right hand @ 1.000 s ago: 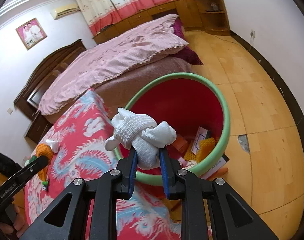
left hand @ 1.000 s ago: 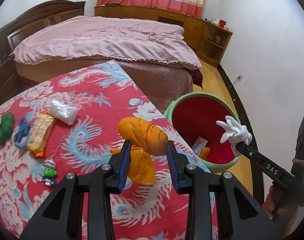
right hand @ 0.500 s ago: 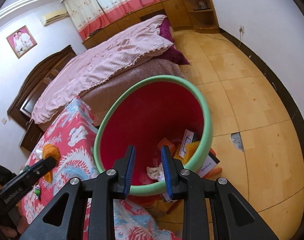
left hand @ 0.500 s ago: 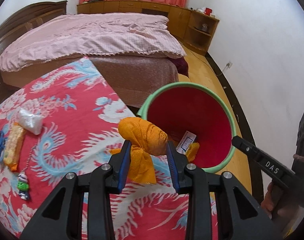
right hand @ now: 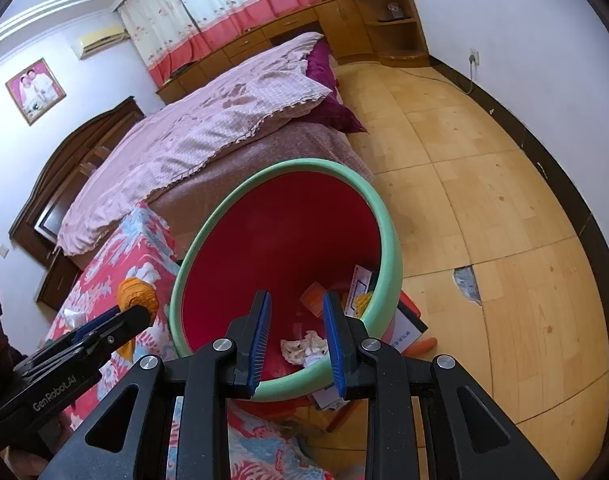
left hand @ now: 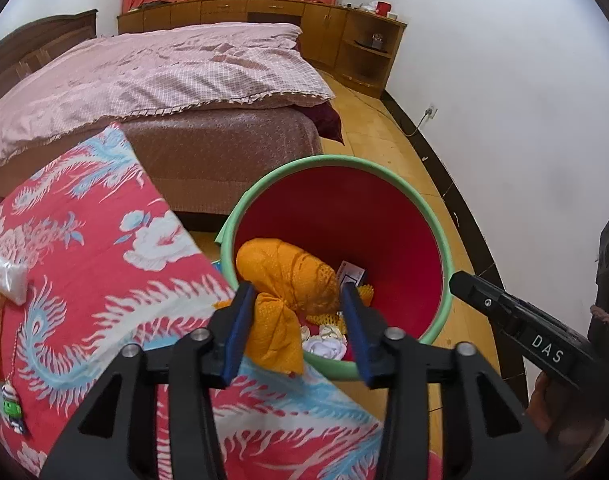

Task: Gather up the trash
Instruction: 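Open the right tool to drop the white cloth while the left tool drops the orange cloth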

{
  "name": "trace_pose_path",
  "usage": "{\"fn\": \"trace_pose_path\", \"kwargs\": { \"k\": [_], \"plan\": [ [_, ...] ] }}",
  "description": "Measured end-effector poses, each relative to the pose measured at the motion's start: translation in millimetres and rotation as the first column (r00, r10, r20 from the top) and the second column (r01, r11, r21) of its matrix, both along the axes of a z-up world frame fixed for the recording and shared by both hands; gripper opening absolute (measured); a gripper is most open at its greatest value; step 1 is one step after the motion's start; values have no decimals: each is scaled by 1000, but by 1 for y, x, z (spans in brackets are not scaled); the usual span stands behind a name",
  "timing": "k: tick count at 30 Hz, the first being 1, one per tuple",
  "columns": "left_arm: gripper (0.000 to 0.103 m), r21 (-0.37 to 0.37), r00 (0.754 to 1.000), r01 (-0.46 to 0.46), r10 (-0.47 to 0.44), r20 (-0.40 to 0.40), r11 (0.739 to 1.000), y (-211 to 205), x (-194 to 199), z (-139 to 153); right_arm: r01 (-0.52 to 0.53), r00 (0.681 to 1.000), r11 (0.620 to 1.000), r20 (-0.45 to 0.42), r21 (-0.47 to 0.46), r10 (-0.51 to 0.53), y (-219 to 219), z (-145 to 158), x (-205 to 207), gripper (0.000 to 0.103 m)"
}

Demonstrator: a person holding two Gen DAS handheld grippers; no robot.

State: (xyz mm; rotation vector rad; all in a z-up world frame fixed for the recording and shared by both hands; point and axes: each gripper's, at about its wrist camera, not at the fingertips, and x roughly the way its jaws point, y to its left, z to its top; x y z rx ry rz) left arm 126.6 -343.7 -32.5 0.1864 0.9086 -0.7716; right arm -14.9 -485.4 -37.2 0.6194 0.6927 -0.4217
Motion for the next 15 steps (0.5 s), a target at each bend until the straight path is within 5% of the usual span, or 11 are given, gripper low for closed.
{"fn": "trace_pose_path", "kwargs": {
  "k": [15],
  "plan": [
    [49, -16, 999, -49, 49, -2, 999, 17, 4, 8, -25, 1000, 1000, 12, -2, 25, 8, 5, 0, 28]
  ]
}}
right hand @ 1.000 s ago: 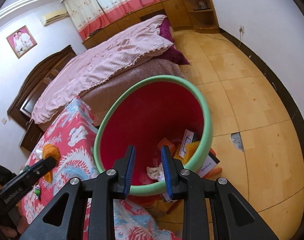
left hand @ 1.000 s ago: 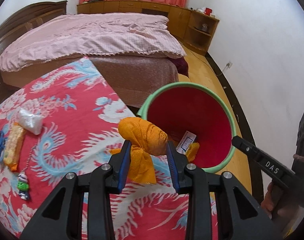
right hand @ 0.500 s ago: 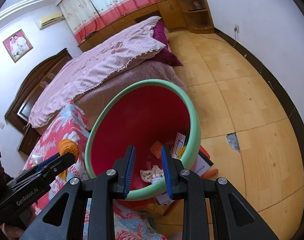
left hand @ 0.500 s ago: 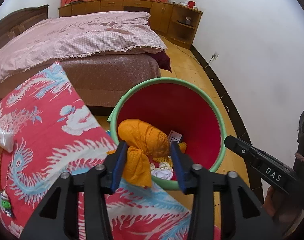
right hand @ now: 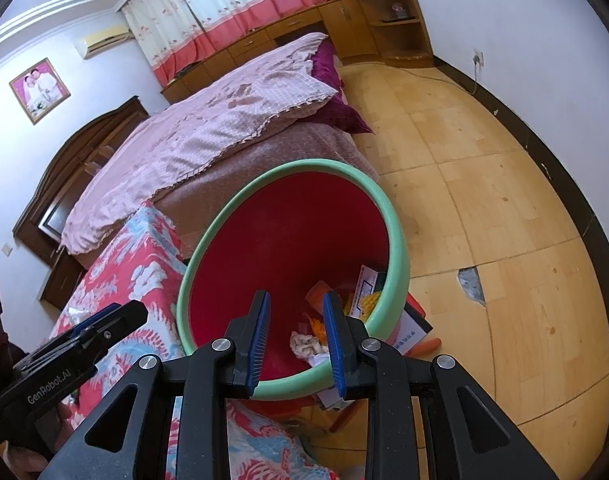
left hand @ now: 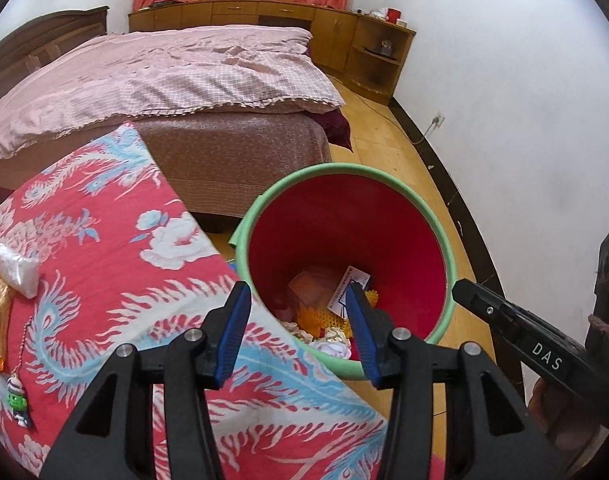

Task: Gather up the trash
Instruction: 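Open the right tool to drop the white cloth while the left tool drops the orange cloth, then move both open tools back over the bed toward the remaining items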

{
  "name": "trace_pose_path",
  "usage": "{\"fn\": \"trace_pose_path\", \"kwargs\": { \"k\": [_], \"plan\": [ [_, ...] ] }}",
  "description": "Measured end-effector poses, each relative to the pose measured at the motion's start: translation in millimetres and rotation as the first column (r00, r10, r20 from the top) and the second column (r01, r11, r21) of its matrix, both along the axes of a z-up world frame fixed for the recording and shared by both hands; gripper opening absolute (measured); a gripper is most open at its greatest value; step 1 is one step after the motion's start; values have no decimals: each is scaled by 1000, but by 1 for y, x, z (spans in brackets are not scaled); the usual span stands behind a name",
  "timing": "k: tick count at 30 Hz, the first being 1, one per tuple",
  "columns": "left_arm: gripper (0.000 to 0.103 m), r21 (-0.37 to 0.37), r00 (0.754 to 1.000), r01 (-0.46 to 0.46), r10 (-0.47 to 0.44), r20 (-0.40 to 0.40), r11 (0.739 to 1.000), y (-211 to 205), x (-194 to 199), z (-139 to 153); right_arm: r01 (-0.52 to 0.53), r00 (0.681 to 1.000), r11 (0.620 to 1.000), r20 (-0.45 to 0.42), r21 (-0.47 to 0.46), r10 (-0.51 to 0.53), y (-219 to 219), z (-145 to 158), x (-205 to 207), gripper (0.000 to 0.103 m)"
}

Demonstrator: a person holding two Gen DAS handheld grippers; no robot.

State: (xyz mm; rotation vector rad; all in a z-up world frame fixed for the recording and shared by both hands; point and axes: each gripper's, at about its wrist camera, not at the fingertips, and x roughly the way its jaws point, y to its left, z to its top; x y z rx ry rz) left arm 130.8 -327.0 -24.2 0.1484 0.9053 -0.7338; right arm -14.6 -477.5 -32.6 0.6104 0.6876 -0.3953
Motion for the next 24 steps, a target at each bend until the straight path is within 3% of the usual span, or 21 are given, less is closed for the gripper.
{"fn": "trace_pose_path", "kwargs": {
  "k": [2, 6, 14, 24],
  "plan": [
    [49, -3, 1000, -15, 15, 3, 1000, 6, 1, 2, -9, 1000, 1000, 0, -4, 9, 3, 2, 1, 29],
    [49, -6, 999, -49, 49, 8, 999, 22, 2, 7, -26, 1000, 1000, 5, -7, 27, 12, 6, 4, 41],
    [49, -6, 990, -141, 141, 19, 990, 62, 13, 12, -95, 995, 995, 10, -10, 95, 37, 12, 14, 46],
    [49, -1, 958, -284, 284, 35, 959, 130, 34, 14, -166, 986, 986, -4, -14, 165, 68, 13, 34, 47]
  ]
}}
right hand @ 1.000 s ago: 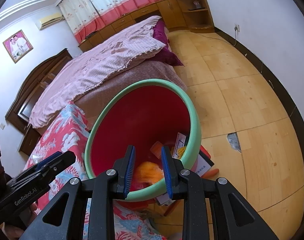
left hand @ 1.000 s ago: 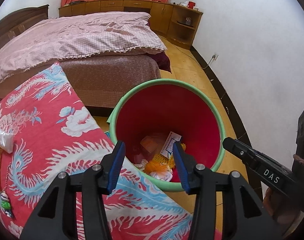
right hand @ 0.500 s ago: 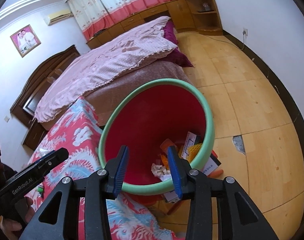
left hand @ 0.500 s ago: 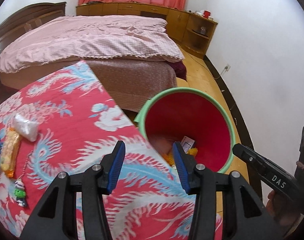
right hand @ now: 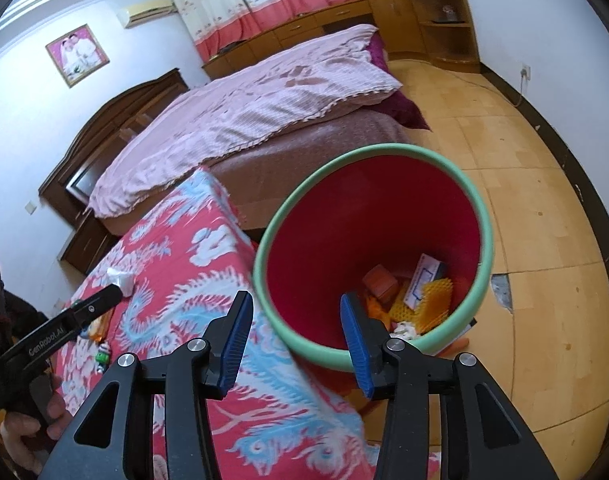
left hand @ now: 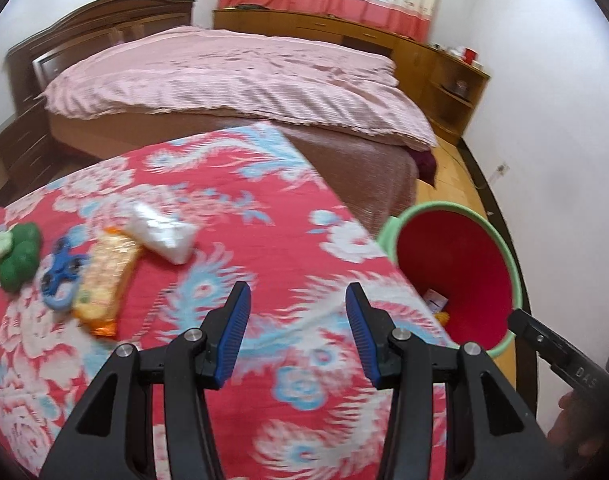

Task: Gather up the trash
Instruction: 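Move both open tools back over the bed toward the remaining items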

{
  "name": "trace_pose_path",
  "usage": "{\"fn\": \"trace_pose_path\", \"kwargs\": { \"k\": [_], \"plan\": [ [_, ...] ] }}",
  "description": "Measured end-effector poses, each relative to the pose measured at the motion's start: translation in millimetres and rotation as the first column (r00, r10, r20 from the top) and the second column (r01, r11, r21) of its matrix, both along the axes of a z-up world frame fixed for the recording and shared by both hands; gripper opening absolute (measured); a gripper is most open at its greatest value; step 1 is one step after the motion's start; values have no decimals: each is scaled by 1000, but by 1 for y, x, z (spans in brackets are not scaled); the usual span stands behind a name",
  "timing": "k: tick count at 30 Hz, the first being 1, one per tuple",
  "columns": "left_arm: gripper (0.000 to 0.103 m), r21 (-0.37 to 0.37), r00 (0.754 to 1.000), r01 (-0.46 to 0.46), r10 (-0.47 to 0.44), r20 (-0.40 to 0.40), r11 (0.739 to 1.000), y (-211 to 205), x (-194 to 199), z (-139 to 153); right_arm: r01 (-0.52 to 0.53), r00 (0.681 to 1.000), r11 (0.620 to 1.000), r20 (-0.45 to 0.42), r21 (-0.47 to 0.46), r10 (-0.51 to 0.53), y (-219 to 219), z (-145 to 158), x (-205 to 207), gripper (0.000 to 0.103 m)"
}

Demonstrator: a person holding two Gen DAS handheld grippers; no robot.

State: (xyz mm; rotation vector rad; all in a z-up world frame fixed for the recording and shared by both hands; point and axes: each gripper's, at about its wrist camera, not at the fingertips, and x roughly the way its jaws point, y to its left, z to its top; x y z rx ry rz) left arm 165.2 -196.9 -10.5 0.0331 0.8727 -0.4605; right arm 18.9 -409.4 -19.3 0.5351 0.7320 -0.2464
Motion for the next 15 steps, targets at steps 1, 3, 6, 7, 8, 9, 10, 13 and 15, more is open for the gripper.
{"fn": "trace_pose_path", "kwargs": {
  "k": [1, 3, 6, 7, 8, 9, 10, 13, 15],
  "plan": [
    [49, 1, 1000, -12, 12, -1, 1000, 5, 2, 0, -5, 1000, 1000, -1, 0, 5, 2, 0, 1, 47],
    [49, 4, 999, -48, 48, -2, 999, 20, 8, -2, -19, 1000, 1000, -5, -4, 19, 8, 0, 5, 47],
    [49, 11, 995, -102, 102, -7, 995, 41, 15, -6, -39, 999, 999, -10, -6, 39, 16, 0, 11, 47],
    [49, 13, 993, -115, 116, -9, 993, 48, 17, -7, -46, 999, 999, -12, -7, 46, 18, 0, 13, 47],
    [49, 16, 991, -133, 133, -13, 991, 55, 19, -9, -53, 999, 999, -14, -8, 52, 21, 0, 15, 47],
    [49, 20, 987, -157, 157, -18, 987, 63, 22, -12, -57, 998, 998, -15, -8, 57, 23, 0, 18, 47],
    [49, 22, 984, -175, 175, -22, 984, 70, 24, -13, -66, 998, 998, -18, -8, 66, 27, 0, 21, 47],
    [49, 30, 976, -216, 217, -32, 976, 87, 30, -19, -82, 996, 997, -23, -8, 82, 34, -1, 28, 47],
    [49, 39, 970, -237, 239, -39, 971, 96, 33, -24, -100, 995, 995, -26, -6, 100, 42, -2, 34, 47]
  ]
}}
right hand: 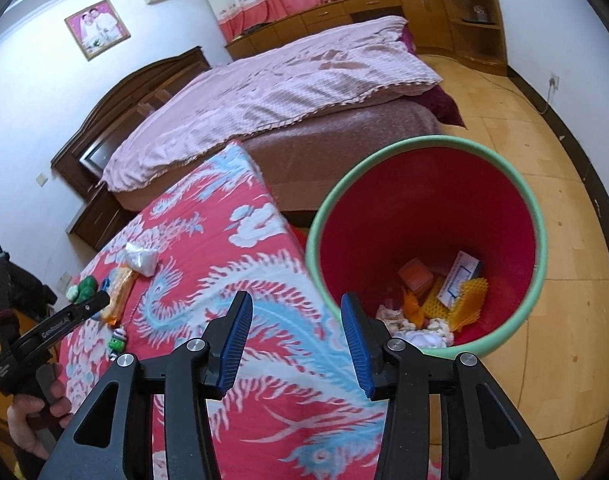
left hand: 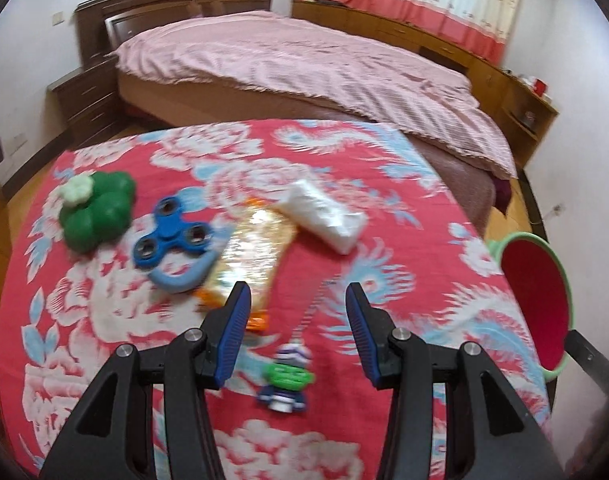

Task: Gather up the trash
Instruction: 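Move both open tools back over the bed toward the remaining items, then lower the left tool onto the yellow snack packet and grasp it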

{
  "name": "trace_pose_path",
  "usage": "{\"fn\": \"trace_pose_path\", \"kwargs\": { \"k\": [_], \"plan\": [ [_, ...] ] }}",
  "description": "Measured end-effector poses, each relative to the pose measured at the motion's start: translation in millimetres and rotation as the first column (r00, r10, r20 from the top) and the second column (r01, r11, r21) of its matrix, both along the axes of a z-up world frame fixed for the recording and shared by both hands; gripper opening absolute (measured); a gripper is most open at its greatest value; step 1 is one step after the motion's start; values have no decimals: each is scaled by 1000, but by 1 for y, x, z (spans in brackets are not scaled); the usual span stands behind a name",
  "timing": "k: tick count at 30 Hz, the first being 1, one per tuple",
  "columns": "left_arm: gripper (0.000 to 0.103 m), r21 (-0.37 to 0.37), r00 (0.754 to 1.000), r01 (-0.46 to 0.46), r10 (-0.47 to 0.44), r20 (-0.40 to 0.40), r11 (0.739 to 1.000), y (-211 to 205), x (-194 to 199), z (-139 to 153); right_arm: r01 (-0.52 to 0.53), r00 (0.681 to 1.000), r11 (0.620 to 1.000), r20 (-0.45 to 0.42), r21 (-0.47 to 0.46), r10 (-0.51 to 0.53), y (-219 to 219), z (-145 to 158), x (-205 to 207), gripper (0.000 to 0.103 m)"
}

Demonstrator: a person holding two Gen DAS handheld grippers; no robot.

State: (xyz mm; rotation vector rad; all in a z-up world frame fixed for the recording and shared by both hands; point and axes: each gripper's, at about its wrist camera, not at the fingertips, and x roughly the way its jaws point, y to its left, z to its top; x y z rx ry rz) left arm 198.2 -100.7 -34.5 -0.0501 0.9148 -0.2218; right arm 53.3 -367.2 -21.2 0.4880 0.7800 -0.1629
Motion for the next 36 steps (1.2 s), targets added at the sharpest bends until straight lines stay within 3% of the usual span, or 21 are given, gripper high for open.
{"fn": "trace_pose_path", "kwargs": {
  "k": [8, 14, 22, 32, 36],
  "plan": [
    [49, 26, 999, -27, 29, -43, 999, 17, 16, -19, -48, 999, 999, -19, -7, 48, 17, -4, 16, 47],
    [50, 15, 999, -31, 31, -33, 999, 21, 28, -22, -58, 998, 998, -30, -18, 57, 22, -5, 23, 47],
    [50, 45, 1000, 17, -17, -7, 999, 7, 33, -23, -70, 997, 997, -39, -19, 69, 28, -7, 29, 47],
    [50, -55, 989, 134, -137, -52, 989, -12, 21, -25, -74, 996, 997, -41, -13, 73, 28, -8, 30, 47],
    [50, -28, 991, 131, -132, -27, 991, -17, 19, -20, -71, 997, 997, -41, -12, 70, 27, -8, 30, 47]
  ]
}}
